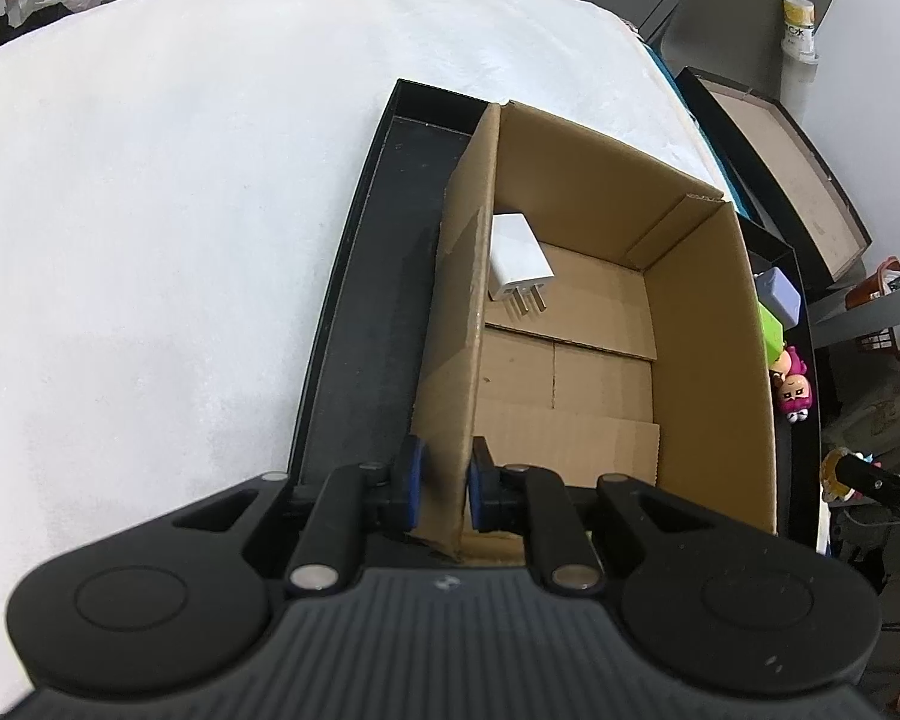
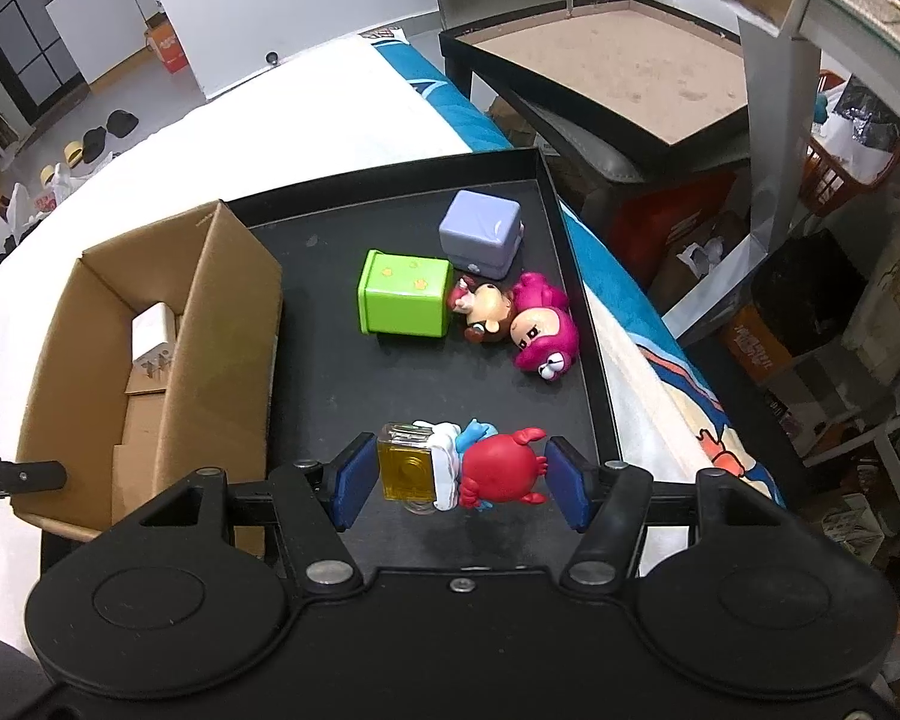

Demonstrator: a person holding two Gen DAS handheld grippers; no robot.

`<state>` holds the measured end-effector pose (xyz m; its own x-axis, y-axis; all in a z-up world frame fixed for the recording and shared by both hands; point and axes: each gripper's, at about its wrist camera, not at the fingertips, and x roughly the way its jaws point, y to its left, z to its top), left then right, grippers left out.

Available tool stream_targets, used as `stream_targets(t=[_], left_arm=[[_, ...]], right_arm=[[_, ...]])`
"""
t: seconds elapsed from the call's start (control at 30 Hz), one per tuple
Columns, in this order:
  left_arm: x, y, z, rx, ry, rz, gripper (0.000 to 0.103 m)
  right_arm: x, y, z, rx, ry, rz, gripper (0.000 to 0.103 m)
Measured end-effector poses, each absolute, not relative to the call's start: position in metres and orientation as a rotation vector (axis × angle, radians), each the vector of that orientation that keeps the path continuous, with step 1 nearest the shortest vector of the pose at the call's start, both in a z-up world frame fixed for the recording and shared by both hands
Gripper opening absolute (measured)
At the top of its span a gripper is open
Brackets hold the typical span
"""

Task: Organize rigid objects
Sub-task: 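Lift the bottle and crab with the right gripper over the box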

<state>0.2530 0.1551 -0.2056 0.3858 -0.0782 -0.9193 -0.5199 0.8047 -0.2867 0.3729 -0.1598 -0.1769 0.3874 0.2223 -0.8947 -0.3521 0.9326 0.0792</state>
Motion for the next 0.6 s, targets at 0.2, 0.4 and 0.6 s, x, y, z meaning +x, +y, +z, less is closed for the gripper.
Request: stream_targets(t=[0.2, 0.4, 0.6], left_arm=[[0.252, 0.156, -0.205, -0.583, 1.149, 0.285, 0.014], [0.252, 0.155, -0.206, -0.570, 1.142, 0.271, 0.014], [0.253, 0.148, -0.205, -0.518, 1.133, 0.249, 0.015]], right_arm=[[0.372, -0.150, -0.161, -0.138, 1.097, 0.365, 0.059], [0.373, -0.138, -0.146, -0.148, 1.078, 0.364, 0.059], [0.374, -0.123, -0.132, -0.154, 1.048, 0.378, 0.059]])
